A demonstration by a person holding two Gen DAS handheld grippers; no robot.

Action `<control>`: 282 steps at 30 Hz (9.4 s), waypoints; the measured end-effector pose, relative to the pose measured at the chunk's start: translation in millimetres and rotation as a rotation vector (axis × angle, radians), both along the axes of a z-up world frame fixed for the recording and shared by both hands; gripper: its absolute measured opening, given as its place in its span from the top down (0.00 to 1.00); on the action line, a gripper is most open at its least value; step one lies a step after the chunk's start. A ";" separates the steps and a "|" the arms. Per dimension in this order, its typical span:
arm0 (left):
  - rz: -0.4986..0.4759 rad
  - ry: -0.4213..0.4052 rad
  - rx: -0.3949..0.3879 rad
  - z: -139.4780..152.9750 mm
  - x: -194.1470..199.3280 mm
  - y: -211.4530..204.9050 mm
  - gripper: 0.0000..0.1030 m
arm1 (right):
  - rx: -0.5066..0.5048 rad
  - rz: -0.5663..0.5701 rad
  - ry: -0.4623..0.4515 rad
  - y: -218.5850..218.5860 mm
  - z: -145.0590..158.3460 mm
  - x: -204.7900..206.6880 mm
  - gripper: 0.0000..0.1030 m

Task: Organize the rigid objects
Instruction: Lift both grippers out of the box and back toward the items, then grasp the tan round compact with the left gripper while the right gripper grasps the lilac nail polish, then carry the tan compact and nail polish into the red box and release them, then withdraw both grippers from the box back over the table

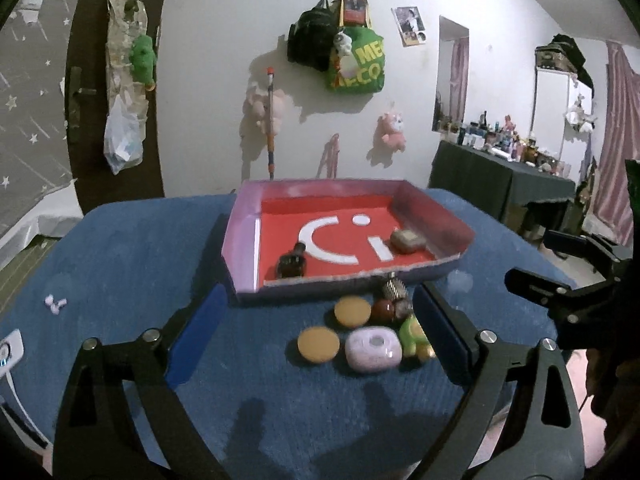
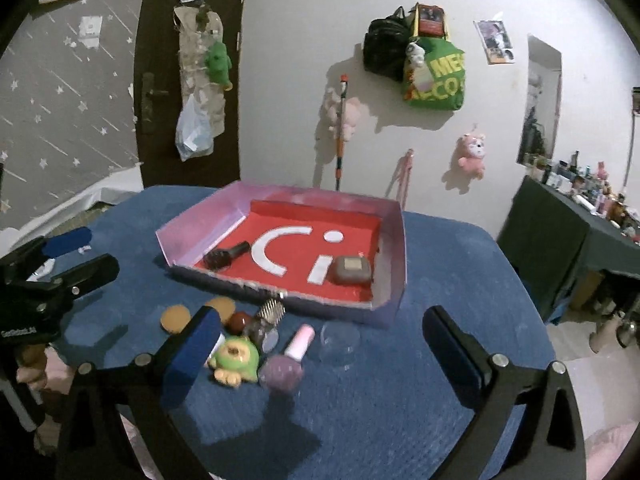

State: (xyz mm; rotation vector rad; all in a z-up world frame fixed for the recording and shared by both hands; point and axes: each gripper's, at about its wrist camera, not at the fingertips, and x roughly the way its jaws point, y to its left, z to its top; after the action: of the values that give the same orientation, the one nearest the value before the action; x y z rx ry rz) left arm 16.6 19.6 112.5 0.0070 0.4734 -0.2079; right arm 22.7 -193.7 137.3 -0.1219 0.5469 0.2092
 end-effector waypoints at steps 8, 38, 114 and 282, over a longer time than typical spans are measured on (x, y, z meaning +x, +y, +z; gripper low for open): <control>0.029 0.122 -0.007 -47.6 5.5 -1.4 0.07 | -0.033 -0.070 0.045 1.6 -55.9 -2.3 0.00; 0.021 0.307 0.127 -73.4 61.2 7.1 0.08 | 0.094 -0.096 0.208 -9.2 -90.0 40.6 0.00; -0.083 0.327 0.080 -81.2 39.8 4.7 0.42 | 0.107 0.045 0.204 2.1 -100.2 17.9 0.46; -0.057 0.293 -0.006 -75.3 26.3 -28.7 0.06 | 0.131 0.027 0.132 -8.0 -86.8 -7.4 0.00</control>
State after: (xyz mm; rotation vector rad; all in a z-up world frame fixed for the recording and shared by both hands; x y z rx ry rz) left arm 42.9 -9.1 37.2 -0.0157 0.7647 -0.2675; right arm 15.4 -201.7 50.5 0.0126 0.6616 0.2799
